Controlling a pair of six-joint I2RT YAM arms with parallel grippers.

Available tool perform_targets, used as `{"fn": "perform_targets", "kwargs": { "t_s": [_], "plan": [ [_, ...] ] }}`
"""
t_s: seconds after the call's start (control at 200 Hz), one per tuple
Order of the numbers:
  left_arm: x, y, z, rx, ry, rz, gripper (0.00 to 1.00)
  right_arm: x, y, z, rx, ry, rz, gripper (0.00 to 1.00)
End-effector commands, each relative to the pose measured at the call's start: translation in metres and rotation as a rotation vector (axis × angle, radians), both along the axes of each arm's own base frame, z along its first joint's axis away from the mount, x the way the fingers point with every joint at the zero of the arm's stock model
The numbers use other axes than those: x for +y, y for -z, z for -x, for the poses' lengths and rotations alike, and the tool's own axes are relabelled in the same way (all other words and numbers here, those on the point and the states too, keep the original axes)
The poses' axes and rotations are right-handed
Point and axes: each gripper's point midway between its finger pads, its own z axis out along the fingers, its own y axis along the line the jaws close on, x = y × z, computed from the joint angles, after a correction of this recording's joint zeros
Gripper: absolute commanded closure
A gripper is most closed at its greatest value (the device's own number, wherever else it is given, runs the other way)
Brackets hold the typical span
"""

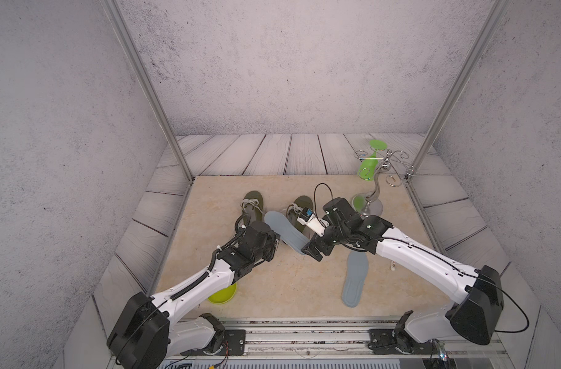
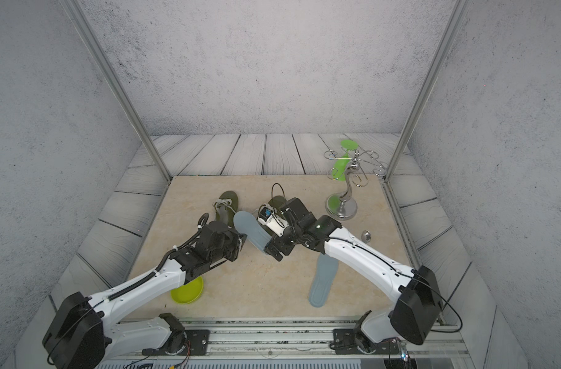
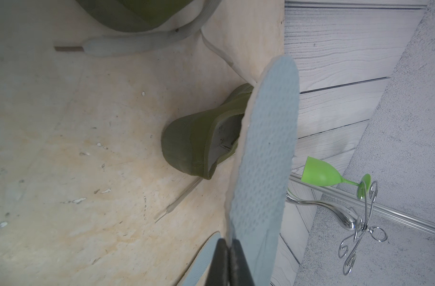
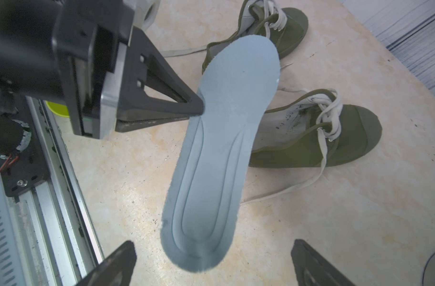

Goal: Insert the insole into the shoe
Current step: Pick up the insole from the center of the board.

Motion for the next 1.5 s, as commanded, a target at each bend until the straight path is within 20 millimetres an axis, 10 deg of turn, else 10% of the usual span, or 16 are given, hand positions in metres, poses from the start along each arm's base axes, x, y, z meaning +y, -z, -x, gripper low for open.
{"fn": "perform_targets", "kwargs": {
  "t_s": [0.0, 0.976, 1.491],
  "plan": [
    [-0.002, -0.001, -0.003, 0.02, -0.018, 0.063, 1.0, 0.013, 0.004, -0.014, -0.04, 0.014, 0.012, 0.01],
    [0.001, 0.01, -0.002, 0.032, -0.024, 0.081, 1.0, 0.045, 0.059, -0.036, -0.028, 0.052, 0.182, 0.0],
    [0.002, 0.015, -0.003, 0.036, -0.023, 0.073, 1.0, 0.04, 0.062, -0.033, -0.011, 0.07, 0.201, 0.2]
  ]
}}
